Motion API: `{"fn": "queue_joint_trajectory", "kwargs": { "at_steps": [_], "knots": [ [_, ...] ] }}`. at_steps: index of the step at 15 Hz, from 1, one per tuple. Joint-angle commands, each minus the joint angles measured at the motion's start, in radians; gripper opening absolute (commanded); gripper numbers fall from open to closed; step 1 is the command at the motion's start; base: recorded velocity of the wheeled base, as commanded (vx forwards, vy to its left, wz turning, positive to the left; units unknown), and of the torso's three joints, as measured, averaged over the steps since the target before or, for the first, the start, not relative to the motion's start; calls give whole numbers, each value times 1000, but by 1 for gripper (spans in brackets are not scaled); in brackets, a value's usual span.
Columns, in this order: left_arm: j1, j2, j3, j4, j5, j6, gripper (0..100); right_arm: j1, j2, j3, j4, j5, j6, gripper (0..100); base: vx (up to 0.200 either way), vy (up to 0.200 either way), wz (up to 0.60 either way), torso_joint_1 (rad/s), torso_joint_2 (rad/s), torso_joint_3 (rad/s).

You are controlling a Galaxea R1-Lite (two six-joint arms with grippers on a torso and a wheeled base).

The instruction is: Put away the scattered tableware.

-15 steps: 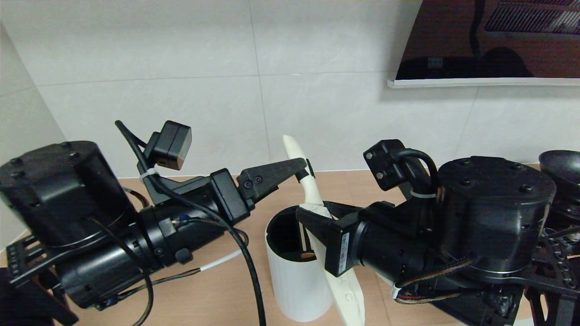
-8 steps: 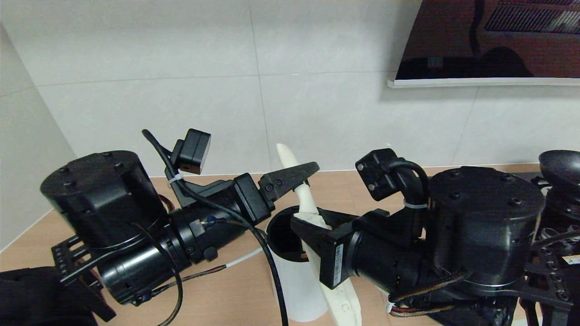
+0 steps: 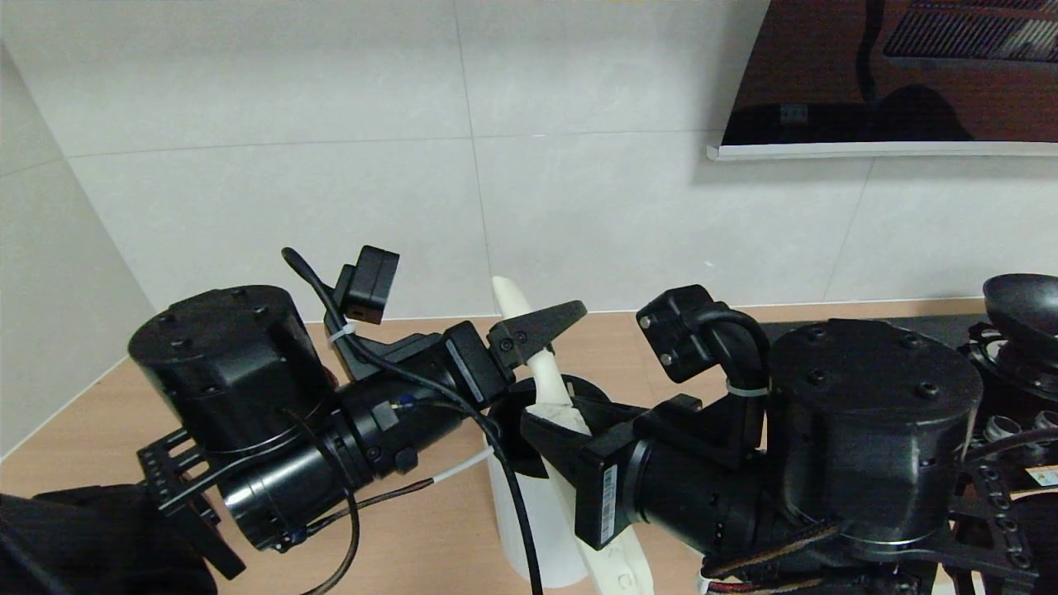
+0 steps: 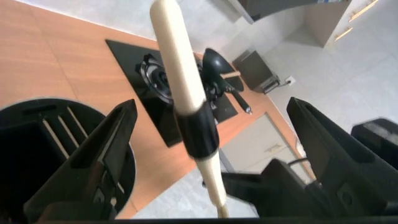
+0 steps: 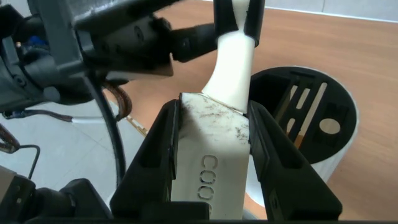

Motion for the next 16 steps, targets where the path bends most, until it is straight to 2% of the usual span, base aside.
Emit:
{"fn": "queue_joint_trajectory", "kwargs": {
  "at_steps": [1,14,15,16],
  "knots": [
    [0,7,0,0,0,0,0,2,1,4,0,1,0,0,0,0,0,0,0,0],
    [1,4,0,0,-2,-3,0,1,-5,4,-5,-1,0,0,0,0,0,0,0,0],
    [1,3,-1,0,-2,-3,0,1,-5,4,-5,-1,0,100,0,0,0,0,0,0],
    [1,1,0,0,-2,-6,0,-1,-5,4,-6,-1,0,100,0,0,0,0,0,0]
  ]
}}
